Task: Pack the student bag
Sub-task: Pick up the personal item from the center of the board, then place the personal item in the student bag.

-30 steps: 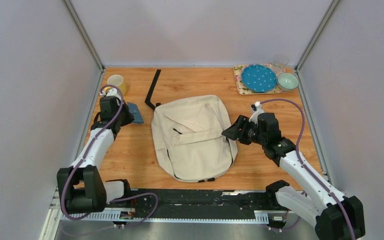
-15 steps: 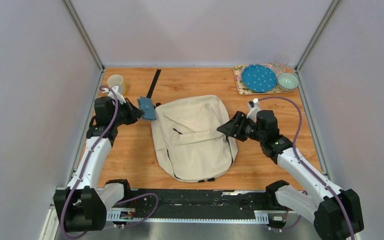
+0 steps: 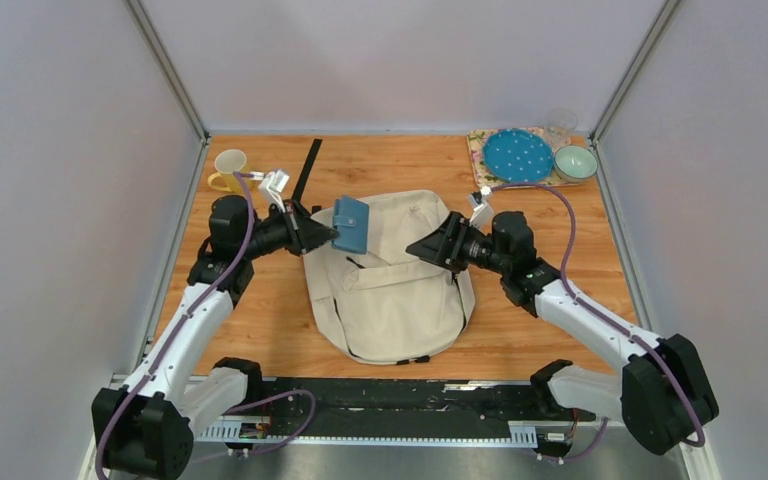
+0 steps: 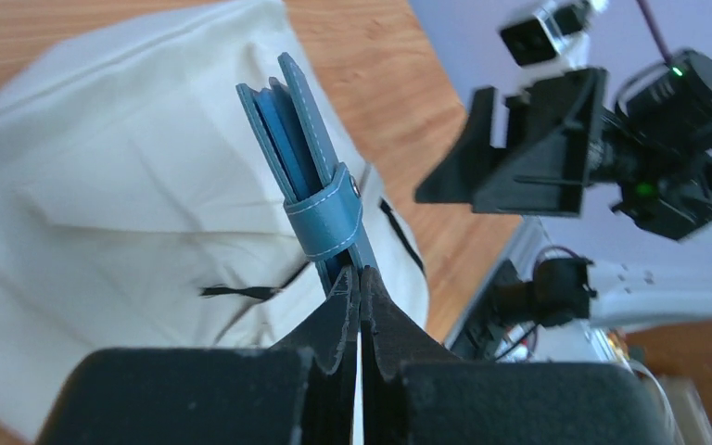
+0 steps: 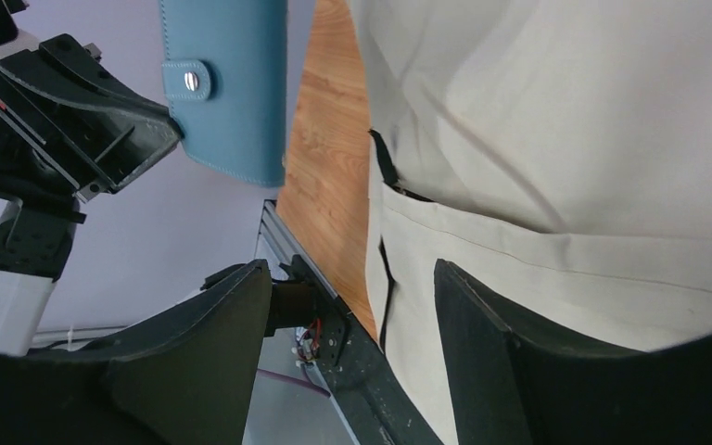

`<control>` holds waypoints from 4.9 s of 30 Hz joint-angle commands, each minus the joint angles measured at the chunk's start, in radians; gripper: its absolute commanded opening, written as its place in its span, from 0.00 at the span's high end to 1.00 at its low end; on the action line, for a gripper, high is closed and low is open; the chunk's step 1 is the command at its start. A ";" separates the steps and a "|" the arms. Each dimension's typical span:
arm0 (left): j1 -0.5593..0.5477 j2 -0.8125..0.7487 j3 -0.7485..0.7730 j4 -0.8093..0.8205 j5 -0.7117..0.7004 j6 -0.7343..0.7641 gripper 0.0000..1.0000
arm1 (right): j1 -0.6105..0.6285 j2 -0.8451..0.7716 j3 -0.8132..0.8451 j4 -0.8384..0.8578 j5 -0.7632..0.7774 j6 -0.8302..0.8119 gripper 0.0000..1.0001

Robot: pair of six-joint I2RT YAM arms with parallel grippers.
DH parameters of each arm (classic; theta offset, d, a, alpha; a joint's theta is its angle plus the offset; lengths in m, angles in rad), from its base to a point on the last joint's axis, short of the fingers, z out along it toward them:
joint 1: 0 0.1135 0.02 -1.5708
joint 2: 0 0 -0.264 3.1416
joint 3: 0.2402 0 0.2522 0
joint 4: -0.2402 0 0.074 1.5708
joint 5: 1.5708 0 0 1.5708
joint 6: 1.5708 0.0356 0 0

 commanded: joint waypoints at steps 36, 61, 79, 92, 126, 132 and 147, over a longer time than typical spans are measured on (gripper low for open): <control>-0.190 0.064 -0.134 0.439 0.153 -0.182 1.00 | 0.084 0.165 -0.014 0.549 -0.137 0.270 0.50; -0.192 0.070 -0.120 0.348 0.116 -0.138 0.68 | 0.092 0.095 0.002 0.416 -0.094 0.196 1.00; -0.279 0.088 0.051 -0.048 -0.205 0.155 0.32 | 0.090 -0.396 -0.037 -0.290 0.545 -0.032 1.00; -0.498 0.344 0.249 -0.257 -0.582 0.206 0.32 | 0.090 -0.595 -0.063 -0.452 0.674 -0.023 1.00; -0.646 0.699 0.653 -0.634 -0.921 -0.141 0.18 | 0.090 -0.686 -0.084 -0.514 0.720 -0.006 1.00; -0.670 0.699 0.607 -0.575 -0.964 -0.231 0.17 | 0.089 -0.692 -0.080 -0.523 0.727 -0.003 1.00; -0.669 0.818 0.593 -0.537 -1.024 -0.196 0.16 | 0.089 -0.731 -0.080 -0.552 0.760 -0.005 1.00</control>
